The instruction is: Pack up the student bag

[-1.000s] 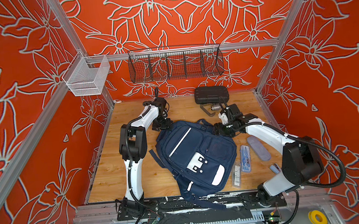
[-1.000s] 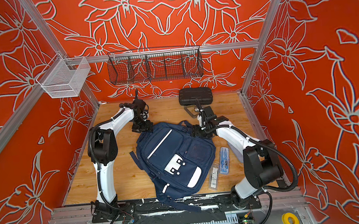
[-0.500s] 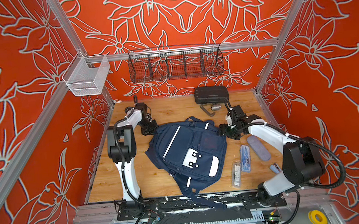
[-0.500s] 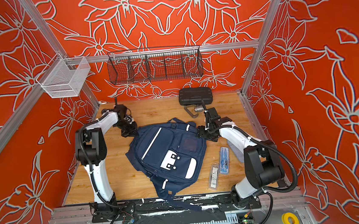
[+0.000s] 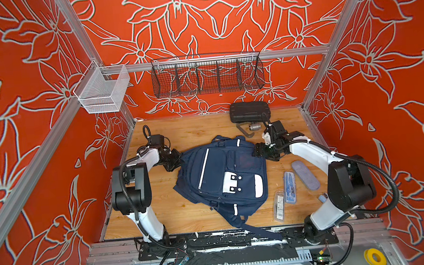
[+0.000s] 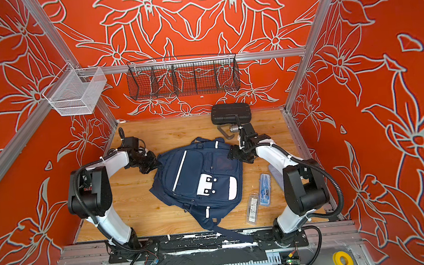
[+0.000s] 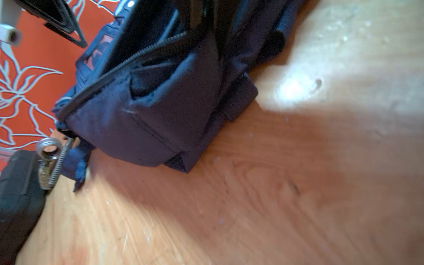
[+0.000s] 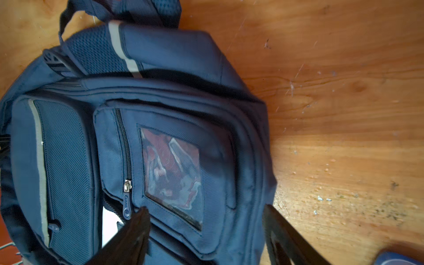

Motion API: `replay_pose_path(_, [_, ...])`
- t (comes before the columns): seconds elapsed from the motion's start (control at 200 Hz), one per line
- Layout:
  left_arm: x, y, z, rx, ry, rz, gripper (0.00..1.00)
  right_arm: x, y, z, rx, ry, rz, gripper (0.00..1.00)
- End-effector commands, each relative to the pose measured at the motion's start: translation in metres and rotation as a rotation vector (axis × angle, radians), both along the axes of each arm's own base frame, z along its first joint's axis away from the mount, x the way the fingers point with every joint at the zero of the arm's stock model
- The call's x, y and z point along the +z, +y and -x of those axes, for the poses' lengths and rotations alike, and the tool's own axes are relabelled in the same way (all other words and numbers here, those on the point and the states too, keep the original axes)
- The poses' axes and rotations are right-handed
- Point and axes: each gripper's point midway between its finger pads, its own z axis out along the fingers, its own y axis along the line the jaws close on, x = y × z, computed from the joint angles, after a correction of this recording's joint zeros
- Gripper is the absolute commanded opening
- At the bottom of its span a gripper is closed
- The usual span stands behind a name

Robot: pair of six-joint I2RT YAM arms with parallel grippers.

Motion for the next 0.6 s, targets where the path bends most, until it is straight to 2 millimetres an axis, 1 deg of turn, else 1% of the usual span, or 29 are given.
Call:
replay_pose_path(0.0, [0.029,-0.007,-0.010,0.056,-0.099,0.078,0.00,-0.021,0.005,0.004,0.013,0.073,-0.018,0.80])
replay_pose_path(0.12, [0.030,-0.006,-0.005,0.120,-0.133,0.131,0.00,-0.035,0.011,-0.005,0.024,0.082,-0.034,0.81])
replay_pose_path(0.21, [0.028,-0.007,-0.002,0.140,-0.144,0.164,0.00,-0.035,0.020,-0.019,0.042,0.063,-0.067,0.80])
replay_pose_path(0.325, [0.026,-0.008,0.002,0.166,-0.158,0.187,0.00,-0.027,0.031,-0.045,0.058,0.005,-0.103,0.79])
replay_pose_path(0.4, [0.027,-0.009,0.004,0.186,-0.172,0.203,0.00,-0.017,0.041,-0.066,0.072,-0.038,-0.138,0.78])
replay_pose_path(0.46, [0.028,-0.010,0.006,0.189,-0.176,0.203,0.00,-0.009,0.048,-0.077,0.091,-0.058,-0.160,0.77])
replay_pose_path(0.545, [0.033,-0.011,0.005,0.188,-0.195,0.193,0.00,-0.002,0.047,-0.088,0.110,-0.084,-0.134,0.77])
replay_pose_path(0.595, [0.036,-0.010,0.005,0.177,-0.200,0.172,0.08,0.002,0.042,-0.090,0.122,-0.099,-0.089,0.77])
